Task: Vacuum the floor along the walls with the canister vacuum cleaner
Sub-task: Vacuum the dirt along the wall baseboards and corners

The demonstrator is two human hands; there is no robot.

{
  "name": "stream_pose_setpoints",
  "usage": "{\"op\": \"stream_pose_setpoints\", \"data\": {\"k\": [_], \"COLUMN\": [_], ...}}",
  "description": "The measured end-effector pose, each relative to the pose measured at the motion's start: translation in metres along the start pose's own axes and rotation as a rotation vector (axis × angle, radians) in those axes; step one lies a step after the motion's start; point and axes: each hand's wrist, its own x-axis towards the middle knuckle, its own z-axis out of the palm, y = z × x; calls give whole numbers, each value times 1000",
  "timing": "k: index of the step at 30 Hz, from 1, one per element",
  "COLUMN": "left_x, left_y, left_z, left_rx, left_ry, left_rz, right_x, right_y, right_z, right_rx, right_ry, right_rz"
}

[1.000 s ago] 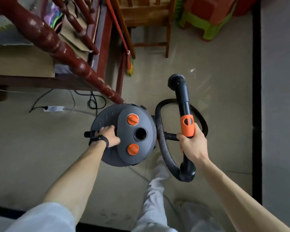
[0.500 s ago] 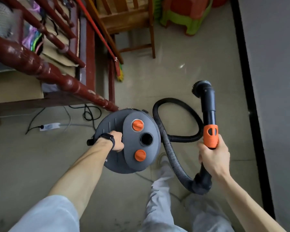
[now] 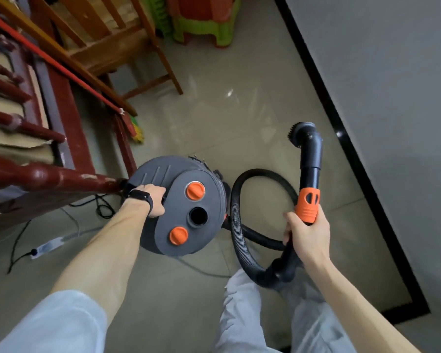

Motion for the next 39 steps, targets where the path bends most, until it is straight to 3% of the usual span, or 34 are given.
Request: {"op": "stream_pose_setpoints", "data": {"k": [5, 10, 14, 18, 22, 26, 31, 39], "left_x": [1, -30, -62, -121, -202, -249, -255, -102], "left_y": [5, 60, 143, 250, 342, 402, 464, 531], "left_z": [-5, -11, -17, -5, 47, 104, 160, 260], "left_rx": [129, 113, 66, -267, -63, 193, 552, 763], "left_ry": [17, 121, 177, -34, -227, -96, 58, 119], "left_rz": [-137, -322, -4, 421, 746, 878, 940, 962], "right_x": [-10, -37, -64, -90, -130, -179, -181, -50], "right_y": [25, 49, 62, 79, 108, 181, 284, 437], "right_z": [-18, -44, -67, -95, -152, -209, -219, -173], "right_rx": [189, 393, 615, 879, 1253, 1545, 1803, 1796], "right_ry": [171, 280, 355, 461, 620, 718, 738, 684], "right_rz": [96, 195, 242, 287, 381, 463, 571, 660]}}
